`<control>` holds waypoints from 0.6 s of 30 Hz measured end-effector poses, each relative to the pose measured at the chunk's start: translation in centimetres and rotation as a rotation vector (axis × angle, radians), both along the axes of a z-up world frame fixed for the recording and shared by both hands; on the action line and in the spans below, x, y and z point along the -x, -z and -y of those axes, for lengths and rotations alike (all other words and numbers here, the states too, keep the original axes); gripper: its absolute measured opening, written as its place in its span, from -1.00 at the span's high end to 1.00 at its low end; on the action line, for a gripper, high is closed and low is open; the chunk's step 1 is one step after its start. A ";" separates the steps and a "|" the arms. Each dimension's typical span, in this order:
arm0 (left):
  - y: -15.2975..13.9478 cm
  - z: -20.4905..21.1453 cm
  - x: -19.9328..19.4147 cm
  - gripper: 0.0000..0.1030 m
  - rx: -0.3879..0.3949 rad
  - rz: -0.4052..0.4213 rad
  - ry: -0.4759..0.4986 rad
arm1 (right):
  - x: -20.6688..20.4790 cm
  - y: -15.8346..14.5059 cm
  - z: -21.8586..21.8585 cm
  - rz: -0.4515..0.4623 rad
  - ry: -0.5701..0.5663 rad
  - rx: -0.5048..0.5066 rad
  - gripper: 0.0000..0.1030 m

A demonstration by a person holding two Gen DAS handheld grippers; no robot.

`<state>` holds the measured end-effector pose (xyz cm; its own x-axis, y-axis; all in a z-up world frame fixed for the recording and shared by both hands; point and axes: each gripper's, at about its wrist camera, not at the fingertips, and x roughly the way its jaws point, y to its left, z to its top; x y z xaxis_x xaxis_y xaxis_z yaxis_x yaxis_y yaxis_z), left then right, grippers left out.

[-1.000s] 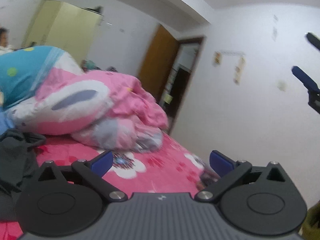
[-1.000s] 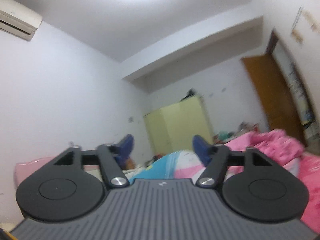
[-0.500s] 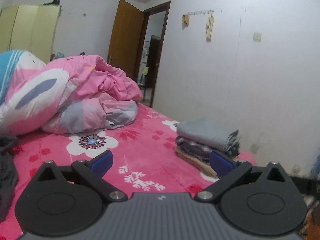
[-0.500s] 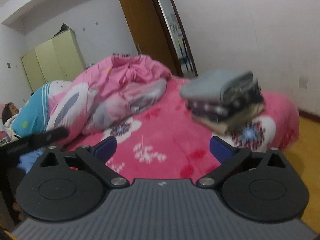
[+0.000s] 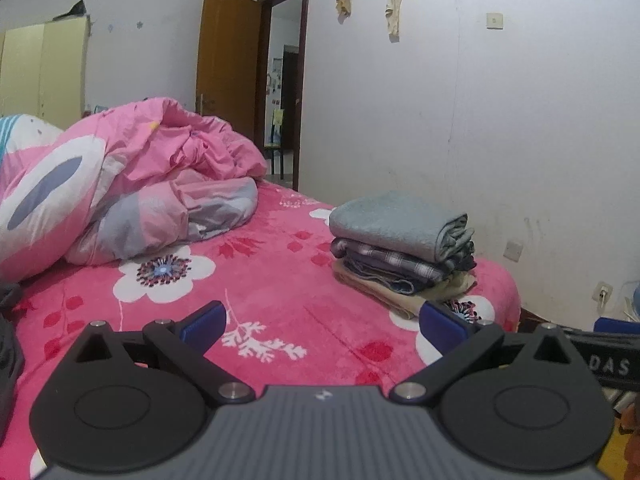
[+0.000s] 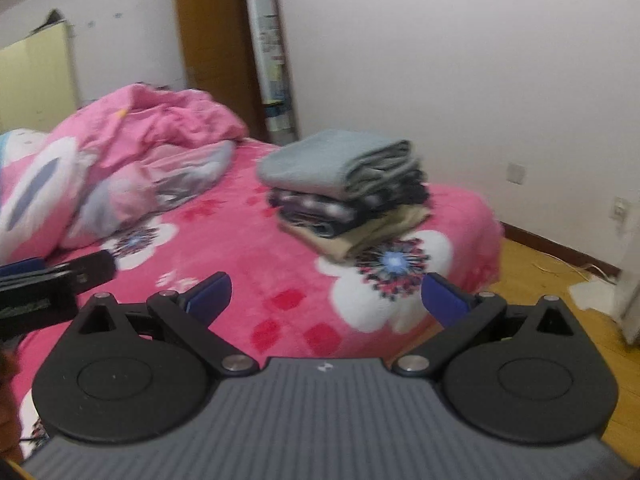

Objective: Fold clothes

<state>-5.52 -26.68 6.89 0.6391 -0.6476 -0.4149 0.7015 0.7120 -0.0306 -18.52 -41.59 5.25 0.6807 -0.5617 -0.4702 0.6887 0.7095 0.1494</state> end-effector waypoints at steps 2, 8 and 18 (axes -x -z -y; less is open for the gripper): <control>0.1 0.2 0.2 -1.00 0.000 0.005 0.013 | -0.4 0.3 1.0 -0.002 0.032 -0.031 -0.97; -0.1 0.5 0.4 -1.00 0.004 0.074 -0.011 | 0.7 0.2 3.0 0.052 0.055 -0.068 -0.97; -0.1 0.8 -0.7 -1.00 0.000 0.020 -0.023 | -1.0 0.1 1.6 -0.099 0.029 0.118 -0.97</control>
<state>-4.80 -27.52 6.98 0.6622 -0.6323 -0.4020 0.6853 0.7281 -0.0163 -17.48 -43.19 5.19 0.6167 -0.6358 -0.4642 0.7166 0.6974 -0.0033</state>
